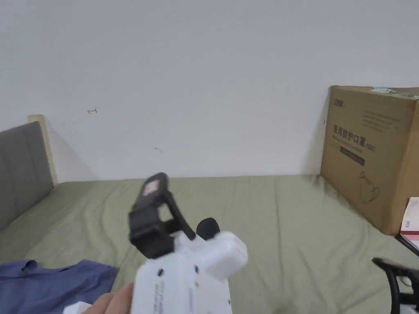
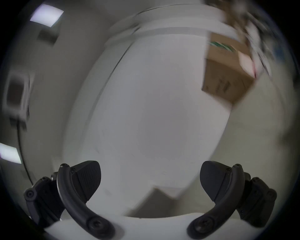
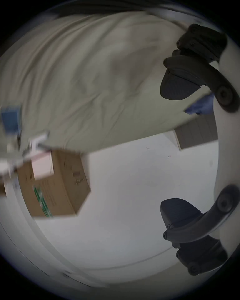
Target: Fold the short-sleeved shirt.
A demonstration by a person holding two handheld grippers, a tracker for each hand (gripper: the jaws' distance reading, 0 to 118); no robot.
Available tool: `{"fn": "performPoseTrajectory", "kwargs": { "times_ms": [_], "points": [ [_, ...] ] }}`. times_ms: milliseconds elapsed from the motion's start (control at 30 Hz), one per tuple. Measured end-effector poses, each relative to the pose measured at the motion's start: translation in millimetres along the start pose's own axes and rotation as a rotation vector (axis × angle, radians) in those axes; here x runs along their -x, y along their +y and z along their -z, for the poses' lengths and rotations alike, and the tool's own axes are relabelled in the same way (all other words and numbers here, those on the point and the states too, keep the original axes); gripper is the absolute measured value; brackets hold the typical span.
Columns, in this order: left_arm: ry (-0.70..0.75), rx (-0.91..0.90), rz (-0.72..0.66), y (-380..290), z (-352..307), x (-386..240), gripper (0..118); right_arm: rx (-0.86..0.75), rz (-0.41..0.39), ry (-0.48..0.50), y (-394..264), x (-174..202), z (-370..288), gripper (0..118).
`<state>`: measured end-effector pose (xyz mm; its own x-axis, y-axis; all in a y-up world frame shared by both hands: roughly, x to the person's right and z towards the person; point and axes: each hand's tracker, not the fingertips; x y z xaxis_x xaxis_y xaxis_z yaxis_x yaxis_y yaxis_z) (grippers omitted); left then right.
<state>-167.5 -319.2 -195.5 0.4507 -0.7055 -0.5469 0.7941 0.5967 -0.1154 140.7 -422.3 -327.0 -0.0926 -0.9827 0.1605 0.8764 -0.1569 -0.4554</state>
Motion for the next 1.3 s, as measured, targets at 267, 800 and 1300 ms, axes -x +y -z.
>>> {"fn": "performPoseTrajectory", "kwargs": {
  "times_ms": [267, 800, 1300],
  "points": [
    [-0.184, 0.145, -0.834, -28, 14, 50, 118, -0.216, -1.433, 0.058, -83, 120, -14, 118],
    [-0.212, 0.187, -0.807, -32, 10, 31, 118, -0.215, -1.598, 0.003, -113, 92, -11, 118],
    [-0.196, 0.199, -0.861, -34, 8, 29, 118, -0.226, -1.646, 0.084, -125, 99, -19, 118]
  ]
}}
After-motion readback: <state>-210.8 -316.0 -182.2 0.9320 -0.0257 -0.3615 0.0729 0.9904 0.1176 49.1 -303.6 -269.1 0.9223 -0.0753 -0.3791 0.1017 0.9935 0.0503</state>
